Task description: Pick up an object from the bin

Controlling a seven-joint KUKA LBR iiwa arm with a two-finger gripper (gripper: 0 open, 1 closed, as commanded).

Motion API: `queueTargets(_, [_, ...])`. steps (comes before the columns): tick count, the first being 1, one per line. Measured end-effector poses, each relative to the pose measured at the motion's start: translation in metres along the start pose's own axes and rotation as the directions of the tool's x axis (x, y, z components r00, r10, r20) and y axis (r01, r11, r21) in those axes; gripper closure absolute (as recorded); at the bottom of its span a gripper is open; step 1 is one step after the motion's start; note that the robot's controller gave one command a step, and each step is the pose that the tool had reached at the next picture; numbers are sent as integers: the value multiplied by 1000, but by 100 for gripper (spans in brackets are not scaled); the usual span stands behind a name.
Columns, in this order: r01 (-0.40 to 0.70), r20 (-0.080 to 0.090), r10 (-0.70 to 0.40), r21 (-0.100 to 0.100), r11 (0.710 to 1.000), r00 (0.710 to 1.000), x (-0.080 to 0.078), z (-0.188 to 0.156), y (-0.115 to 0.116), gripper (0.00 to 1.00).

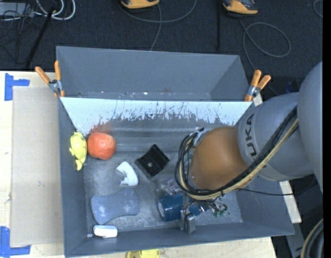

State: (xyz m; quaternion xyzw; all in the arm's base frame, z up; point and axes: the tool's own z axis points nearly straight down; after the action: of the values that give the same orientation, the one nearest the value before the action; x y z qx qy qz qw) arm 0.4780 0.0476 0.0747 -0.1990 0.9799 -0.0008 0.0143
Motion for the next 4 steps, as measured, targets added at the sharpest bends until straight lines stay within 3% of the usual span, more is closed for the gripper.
queueTargets(1, [53,-16,-53,-6,999,998,3,4,-5,100])
queueTargets(3, [52,-19,-52,-7,999,998,4,1,-5,100])
queueTargets(4, [52,-31,-52,-11,999,998,6,-9,-4,100])
